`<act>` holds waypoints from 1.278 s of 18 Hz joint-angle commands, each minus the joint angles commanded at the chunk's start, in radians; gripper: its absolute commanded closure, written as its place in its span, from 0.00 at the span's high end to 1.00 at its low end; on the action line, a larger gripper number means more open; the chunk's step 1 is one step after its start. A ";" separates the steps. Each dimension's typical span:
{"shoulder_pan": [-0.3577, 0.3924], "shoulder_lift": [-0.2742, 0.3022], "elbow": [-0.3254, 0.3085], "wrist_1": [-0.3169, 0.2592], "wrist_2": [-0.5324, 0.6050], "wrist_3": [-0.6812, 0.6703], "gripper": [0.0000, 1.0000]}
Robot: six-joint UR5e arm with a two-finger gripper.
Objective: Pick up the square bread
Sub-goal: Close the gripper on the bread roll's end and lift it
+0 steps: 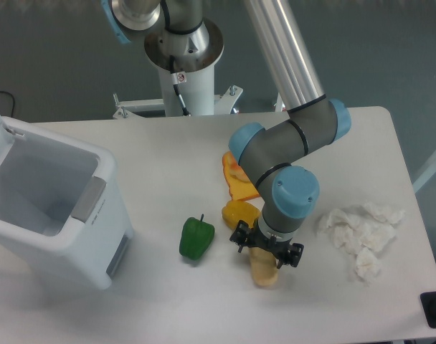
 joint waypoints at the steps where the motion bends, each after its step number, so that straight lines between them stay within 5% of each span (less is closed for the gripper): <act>1: 0.000 0.000 0.003 0.002 0.002 0.002 0.65; 8: 0.002 0.002 0.017 0.002 0.029 0.006 0.53; 12: 0.006 0.005 0.029 0.002 0.031 0.009 0.37; 19: 0.040 0.029 0.101 0.003 0.035 0.047 0.37; 23: 0.063 0.043 0.121 0.000 0.044 0.181 0.41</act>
